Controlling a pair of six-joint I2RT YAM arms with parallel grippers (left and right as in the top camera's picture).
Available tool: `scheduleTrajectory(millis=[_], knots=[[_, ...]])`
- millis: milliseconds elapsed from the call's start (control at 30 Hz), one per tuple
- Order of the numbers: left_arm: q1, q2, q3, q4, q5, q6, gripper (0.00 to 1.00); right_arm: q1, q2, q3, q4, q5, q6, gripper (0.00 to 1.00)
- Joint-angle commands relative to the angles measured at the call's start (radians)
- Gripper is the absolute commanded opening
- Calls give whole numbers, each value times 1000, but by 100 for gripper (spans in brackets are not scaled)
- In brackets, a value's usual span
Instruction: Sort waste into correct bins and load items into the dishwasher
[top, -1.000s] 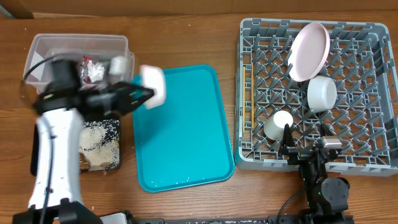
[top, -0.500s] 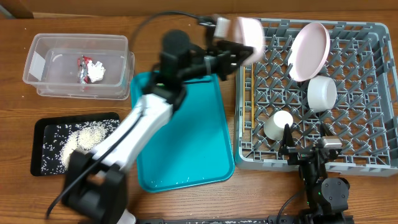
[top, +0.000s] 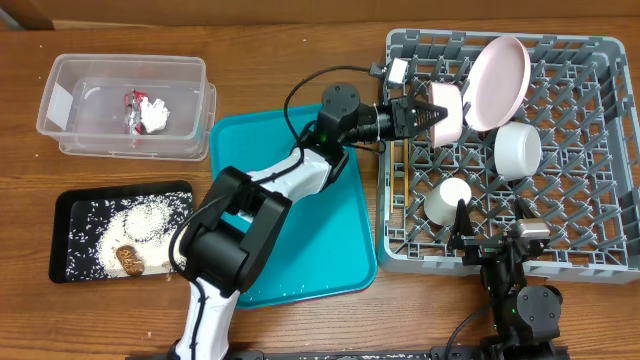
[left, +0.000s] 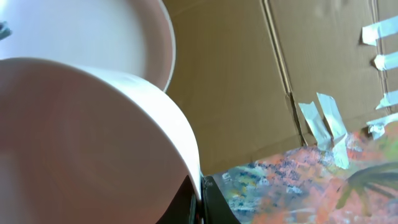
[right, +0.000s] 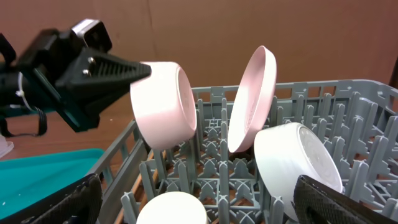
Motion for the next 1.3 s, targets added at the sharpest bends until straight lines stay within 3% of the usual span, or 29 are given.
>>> scheduleTrajectory(millis=[0, 133, 267, 333, 433, 467, 533, 800, 1000, 1133, 1233, 1267], knots=[[5, 17, 35, -13, 8, -28, 8, -5, -11, -11, 5, -8, -3, 100], [19, 17, 35, -87, 6, 23, 26, -5, -11, -11, 5, -8, -3, 100], [54, 17, 35, -190, 53, 74, 30, -5, -11, -11, 5, -8, -3, 100], [83, 17, 35, -249, 84, 127, 38, -5, -11, -11, 5, -8, -3, 100], [136, 17, 35, -294, 127, 138, 57, -5, -11, -11, 5, -8, -3, 100], [153, 16, 35, -289, 148, 129, 68, -5, -11, -11, 5, -8, -4, 100], [183, 14, 35, -269, 194, 124, 100, -5, -11, -11, 5, -8, -3, 100], [253, -29, 35, -280, 245, 79, 100, -5, -11, -11, 5, -8, -3, 100], [296, -128, 35, -382, 236, 135, 100, -5, -11, -11, 5, -8, -3, 100], [318, -283, 35, -733, 149, 360, 100, -5, -11, -11, 5, -8, -4, 100], [317, -453, 39, -1151, -135, 615, 100, -5, -11, -11, 5, -8, -3, 100], [312, -521, 42, -1297, -290, 679, 100, -5, -11, -11, 5, -8, -3, 100]])
